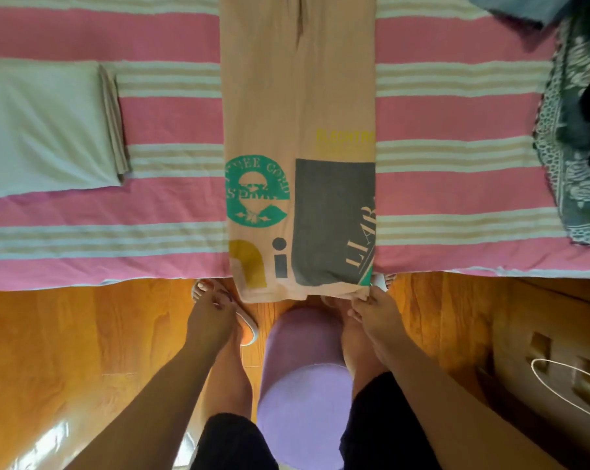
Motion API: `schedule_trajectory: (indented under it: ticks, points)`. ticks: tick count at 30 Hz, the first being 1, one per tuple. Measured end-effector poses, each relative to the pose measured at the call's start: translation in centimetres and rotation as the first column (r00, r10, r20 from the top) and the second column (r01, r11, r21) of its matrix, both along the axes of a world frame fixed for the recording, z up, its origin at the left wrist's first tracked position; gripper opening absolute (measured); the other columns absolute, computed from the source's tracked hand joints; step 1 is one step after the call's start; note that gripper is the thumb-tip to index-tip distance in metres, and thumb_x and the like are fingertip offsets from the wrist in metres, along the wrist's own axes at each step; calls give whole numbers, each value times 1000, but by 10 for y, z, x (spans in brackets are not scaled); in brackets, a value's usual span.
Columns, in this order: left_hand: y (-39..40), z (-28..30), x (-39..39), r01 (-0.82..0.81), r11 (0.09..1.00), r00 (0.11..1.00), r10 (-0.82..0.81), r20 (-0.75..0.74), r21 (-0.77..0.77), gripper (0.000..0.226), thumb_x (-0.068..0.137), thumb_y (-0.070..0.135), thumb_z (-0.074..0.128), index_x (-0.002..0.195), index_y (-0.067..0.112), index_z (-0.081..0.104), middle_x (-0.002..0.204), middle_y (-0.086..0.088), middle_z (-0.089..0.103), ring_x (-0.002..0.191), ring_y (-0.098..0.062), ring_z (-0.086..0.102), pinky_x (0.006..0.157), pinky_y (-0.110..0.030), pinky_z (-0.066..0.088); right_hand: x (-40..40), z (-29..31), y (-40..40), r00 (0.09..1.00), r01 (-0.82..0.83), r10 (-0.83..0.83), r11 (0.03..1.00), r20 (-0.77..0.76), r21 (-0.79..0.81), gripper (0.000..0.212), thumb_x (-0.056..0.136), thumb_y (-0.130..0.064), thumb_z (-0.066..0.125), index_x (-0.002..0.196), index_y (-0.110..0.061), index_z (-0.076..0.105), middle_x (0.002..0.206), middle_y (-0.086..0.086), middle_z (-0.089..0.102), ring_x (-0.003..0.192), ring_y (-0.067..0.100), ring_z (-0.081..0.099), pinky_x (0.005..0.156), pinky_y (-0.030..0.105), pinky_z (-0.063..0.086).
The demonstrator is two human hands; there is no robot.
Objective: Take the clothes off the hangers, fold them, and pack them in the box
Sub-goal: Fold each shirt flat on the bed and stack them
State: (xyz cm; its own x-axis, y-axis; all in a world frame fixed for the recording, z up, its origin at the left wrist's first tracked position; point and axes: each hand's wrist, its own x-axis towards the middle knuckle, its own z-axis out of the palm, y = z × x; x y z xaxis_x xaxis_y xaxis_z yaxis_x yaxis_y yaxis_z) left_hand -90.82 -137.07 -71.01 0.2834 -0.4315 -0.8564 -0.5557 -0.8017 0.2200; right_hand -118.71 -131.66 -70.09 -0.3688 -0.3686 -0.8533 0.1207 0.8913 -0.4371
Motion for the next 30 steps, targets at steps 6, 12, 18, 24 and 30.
schedule_trajectory:
  ticks: [6,12,18,24,30]
  points:
    - [6,15,-42,-60,994,968,80,-238,88,5,88,16,64,85,20,65,79,-2,70,79,-21,65,78,-45,55,3,9,4,986,-29,17,997,-168,-66,37,85,17,59,108,-10,52,95,-6,61,76,-9,64,65,11,49]
    - [-3,9,-102,-332,933,831,360,-425,142,31,86,29,78,112,18,65,103,3,72,98,-15,66,88,-36,54,-3,7,-9,998,13,-22,988,-56,-156,30,88,19,57,110,-1,54,92,4,66,80,9,69,63,9,49]
    - [-4,-3,-105,-339,934,855,354,-379,109,11,95,15,67,87,12,61,87,-6,70,83,-22,64,69,-27,48,-11,4,4,950,-192,141,968,-280,-162,25,84,6,71,78,-11,54,73,-4,62,65,-1,58,58,16,46]
    - [2,11,-98,-316,942,819,331,-469,113,7,102,10,57,99,9,63,84,-8,74,70,-13,66,63,-21,51,-20,11,25,664,-662,484,735,-569,-146,14,93,-7,63,96,-20,59,87,-5,66,75,11,62,59,16,49]
    - [14,-2,-89,51,999,958,-53,-282,-12,18,94,12,61,77,17,63,67,3,65,67,-16,59,64,-30,46,-19,12,31,492,-702,788,611,-371,367,43,94,-74,30,99,-36,50,84,-5,60,85,22,63,70,31,44]
